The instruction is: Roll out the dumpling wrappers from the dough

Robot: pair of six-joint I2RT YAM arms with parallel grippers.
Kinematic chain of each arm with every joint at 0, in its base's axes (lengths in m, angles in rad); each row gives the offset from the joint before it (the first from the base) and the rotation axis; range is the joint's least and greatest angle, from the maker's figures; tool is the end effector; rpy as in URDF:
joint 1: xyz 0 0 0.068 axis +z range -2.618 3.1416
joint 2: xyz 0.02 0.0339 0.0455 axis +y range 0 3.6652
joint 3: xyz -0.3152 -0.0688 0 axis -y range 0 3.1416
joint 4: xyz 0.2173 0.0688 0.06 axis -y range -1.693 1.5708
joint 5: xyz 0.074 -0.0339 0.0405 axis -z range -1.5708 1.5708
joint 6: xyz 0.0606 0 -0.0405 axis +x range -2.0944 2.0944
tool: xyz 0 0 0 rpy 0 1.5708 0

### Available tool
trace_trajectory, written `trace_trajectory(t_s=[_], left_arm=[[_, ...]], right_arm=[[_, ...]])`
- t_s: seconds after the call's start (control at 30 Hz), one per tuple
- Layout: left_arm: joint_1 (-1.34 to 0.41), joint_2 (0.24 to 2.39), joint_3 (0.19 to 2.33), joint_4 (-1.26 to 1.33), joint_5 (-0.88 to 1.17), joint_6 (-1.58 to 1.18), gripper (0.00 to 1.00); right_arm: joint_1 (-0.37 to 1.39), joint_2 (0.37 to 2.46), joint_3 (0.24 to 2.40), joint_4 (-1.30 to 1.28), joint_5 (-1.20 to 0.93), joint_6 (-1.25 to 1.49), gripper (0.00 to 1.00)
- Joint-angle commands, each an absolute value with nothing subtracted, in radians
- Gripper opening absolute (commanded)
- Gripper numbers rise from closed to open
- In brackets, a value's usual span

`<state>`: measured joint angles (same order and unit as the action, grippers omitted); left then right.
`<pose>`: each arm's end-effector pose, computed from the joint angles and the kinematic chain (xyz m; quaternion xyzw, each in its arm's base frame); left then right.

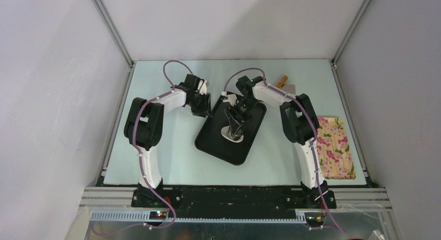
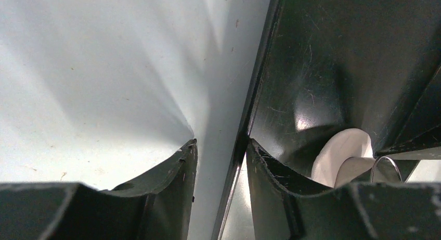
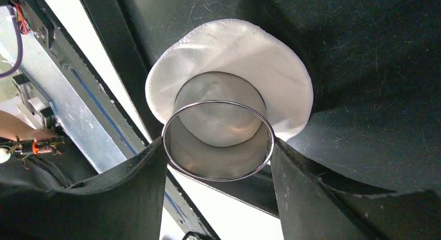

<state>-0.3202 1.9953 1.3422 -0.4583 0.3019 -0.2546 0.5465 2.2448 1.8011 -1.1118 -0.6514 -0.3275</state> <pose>0.3904 -0.1485 0.1981 0.0658 0.9610 -0.2042 0.1744 0.3573 0.2604 0.1985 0.4032 -0.8573 -0.3188 0.0278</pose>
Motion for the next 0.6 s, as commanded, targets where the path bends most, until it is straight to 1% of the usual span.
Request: trace_trajectory(t_s=[0.0, 0.13, 0.33, 0.57], left_arm=[[-0.295, 1.974, 1.316, -0.483, 0.249, -0.245, 0.46], [-0.29, 1.965, 1.314, -0.482, 0.249, -0.245, 0.46], [-0.284, 1.96, 1.311, -0.479, 0.25, -0.247, 0.46], [-0.283, 1.946, 1.31, -0.479, 0.249, -0.246, 0.46]], right_arm=[[0.569, 2.261, 1.67, -0.874, -0.55, -0.244, 0.0], [0.584, 2.182, 1.553, -0.702, -0.44, -0.205, 0.0], [0.629, 2.09, 1.404, -0.533, -0.284, -0.199, 0.0], [0.705, 2.065, 1.387, -0.511, -0.121, -0.244, 0.0]])
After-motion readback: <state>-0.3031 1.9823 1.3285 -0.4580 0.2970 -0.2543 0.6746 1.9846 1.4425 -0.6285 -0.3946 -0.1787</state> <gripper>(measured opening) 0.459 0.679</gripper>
